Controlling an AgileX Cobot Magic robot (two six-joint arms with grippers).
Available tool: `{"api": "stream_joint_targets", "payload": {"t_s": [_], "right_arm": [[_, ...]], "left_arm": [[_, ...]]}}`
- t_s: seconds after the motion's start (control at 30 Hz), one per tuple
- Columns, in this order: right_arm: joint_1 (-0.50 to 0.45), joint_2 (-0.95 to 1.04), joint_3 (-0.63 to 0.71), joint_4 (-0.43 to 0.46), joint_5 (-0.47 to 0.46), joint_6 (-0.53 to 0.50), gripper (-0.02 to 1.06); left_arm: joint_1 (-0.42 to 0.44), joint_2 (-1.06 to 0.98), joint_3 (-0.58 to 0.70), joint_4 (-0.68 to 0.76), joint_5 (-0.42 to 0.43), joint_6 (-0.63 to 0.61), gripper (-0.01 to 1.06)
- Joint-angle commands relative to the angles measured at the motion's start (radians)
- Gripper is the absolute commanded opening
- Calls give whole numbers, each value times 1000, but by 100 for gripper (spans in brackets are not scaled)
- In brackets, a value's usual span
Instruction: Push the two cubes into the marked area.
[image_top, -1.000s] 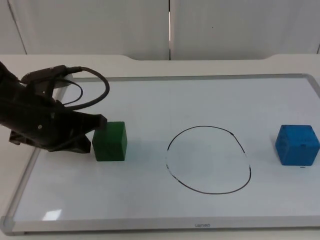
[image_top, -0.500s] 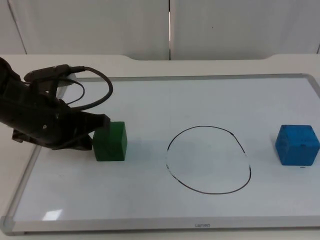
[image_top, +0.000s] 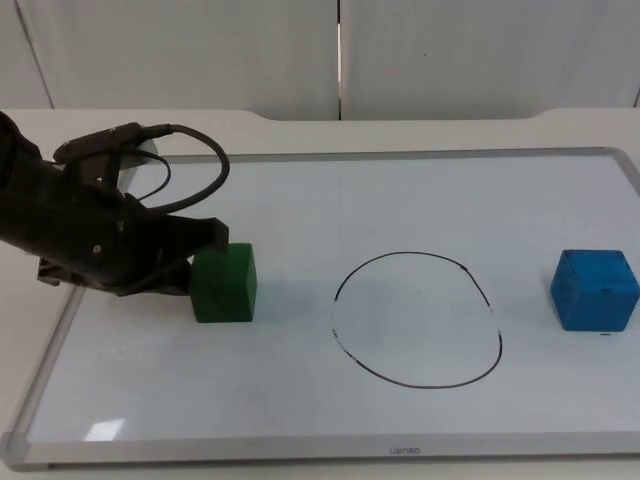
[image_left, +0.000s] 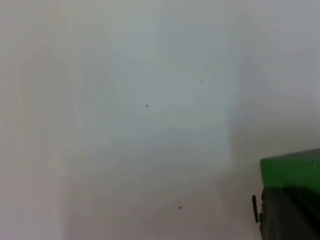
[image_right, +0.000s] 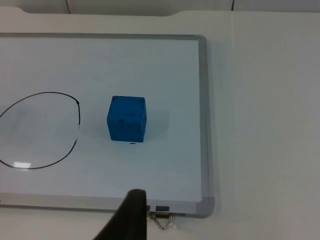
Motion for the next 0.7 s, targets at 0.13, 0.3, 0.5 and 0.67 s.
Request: {"api": "stream_joint_targets", "payload": {"t_s": [0.13, 0.3, 0.5, 0.67], "right_arm": [[-6, -4, 0, -4, -12, 3, 105], [-6, -4, 0, -4, -12, 3, 105], [-6, -4, 0, -4, -12, 3, 105], [-6, -4, 0, -4, -12, 3, 105]], "left_arm": [[-33, 1, -5, -20, 10, 11, 0], [-82, 1, -5, -91, -28, 72, 0], [-85, 1, -5, -91, -39, 92, 0], [-85, 1, -5, -91, -12, 94, 0]]}}
